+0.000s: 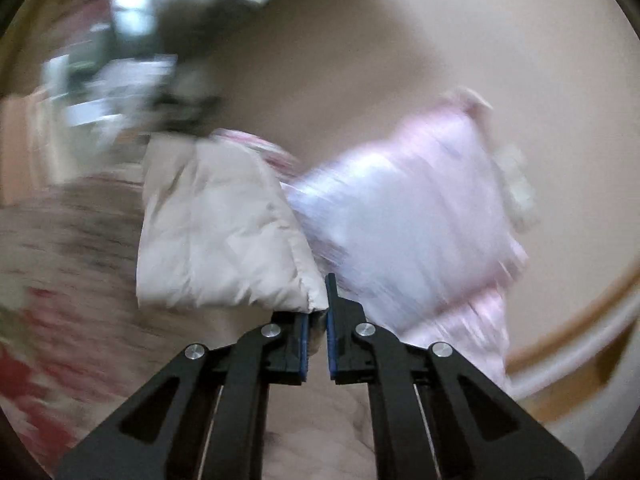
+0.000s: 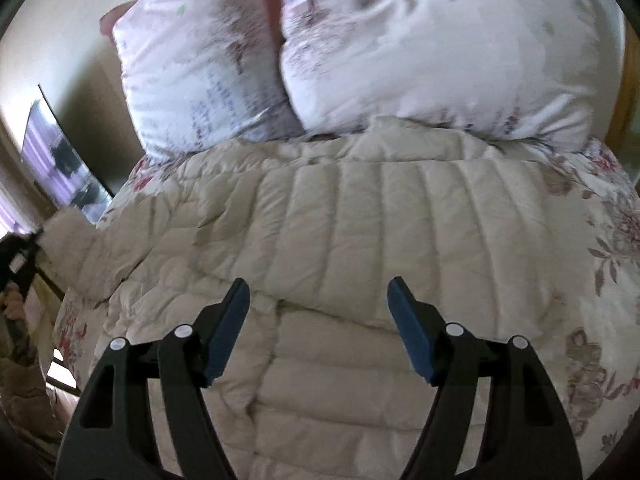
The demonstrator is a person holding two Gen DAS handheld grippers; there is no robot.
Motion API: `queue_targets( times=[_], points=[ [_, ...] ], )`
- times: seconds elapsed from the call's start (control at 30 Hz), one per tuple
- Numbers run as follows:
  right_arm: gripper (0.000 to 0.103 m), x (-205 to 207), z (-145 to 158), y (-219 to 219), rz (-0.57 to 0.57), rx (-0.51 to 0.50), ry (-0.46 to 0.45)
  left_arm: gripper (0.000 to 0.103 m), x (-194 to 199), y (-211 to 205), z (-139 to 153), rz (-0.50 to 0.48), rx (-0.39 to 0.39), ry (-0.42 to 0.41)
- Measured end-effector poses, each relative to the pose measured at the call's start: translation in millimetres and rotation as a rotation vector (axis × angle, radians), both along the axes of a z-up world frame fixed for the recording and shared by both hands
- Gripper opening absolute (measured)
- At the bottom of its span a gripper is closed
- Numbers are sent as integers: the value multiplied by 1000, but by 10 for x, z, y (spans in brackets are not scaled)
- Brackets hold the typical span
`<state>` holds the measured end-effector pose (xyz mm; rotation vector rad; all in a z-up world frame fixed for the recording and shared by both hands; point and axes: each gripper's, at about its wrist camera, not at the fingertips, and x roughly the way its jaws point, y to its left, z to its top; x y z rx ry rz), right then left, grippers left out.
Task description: Fold large clothes
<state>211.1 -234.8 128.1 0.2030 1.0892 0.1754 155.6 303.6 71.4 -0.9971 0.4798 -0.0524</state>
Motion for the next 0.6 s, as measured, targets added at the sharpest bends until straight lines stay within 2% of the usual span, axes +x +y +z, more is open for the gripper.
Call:
queue_targets(
  times=[0.1,0.23,0.3,0.43,0.47,0.5,0.53,0.57,0.6],
  points=[
    [72,-24,-13,-124,-29,5,-3,6,241,-800,238,-204,54,-71],
    [72,-32,-67,-278,-67,5,5,6,471,-1726,237,-414,101,-92],
    [72,-41,-104,-350,-88,6,12,6,550,-2148,142,-507,137,-73],
    [72,-50,-149,-422,-112,-3,19,8,696,-2942,-237,-745,221,54],
    [72,-54,-142,-419,-110,-3,16,16,696,-3052,-320,-791,237,86],
    [72,-61,-126,-401,-102,0,11,36,673,-3096,-377,-818,247,109],
    [72,-72,-109,-373,-93,3,4,49,638,-3083,-401,-823,251,114],
    [72,-88,-75,-312,-68,7,-11,71,585,-3031,-398,-812,253,105],
    [72,-87,-43,-262,-45,8,-23,82,536,-2927,-368,-787,258,86]
  ],
)
